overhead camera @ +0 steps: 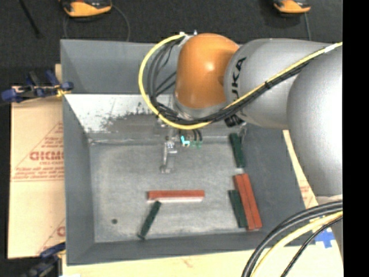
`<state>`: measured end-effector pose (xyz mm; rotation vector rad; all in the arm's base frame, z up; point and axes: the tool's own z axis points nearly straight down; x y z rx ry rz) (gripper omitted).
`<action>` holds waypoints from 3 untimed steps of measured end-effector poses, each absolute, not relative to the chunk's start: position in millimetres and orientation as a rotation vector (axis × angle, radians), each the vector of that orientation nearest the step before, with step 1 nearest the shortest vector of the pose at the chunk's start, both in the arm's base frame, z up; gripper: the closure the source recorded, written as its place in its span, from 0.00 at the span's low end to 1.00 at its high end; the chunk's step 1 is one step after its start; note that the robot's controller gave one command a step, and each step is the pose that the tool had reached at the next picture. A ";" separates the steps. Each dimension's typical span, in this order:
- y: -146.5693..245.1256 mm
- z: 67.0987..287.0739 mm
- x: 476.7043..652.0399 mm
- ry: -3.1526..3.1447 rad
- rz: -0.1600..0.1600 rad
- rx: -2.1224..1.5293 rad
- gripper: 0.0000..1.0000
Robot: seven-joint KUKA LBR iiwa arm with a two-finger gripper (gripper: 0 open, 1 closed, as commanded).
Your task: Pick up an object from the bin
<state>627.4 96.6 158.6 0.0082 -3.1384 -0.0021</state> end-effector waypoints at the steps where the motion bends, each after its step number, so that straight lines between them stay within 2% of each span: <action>1: 104.4 90.0 527.1 -3.130 0.002 0.132 0.00; 2: 78.7 69.0 512.9 -3.139 0.000 0.091 0.00; 3: 80.0 70.5 514.4 -3.143 -0.003 0.087 1.00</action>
Offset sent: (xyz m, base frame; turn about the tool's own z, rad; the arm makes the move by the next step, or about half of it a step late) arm -0.0964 0.0091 -0.0652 -0.0798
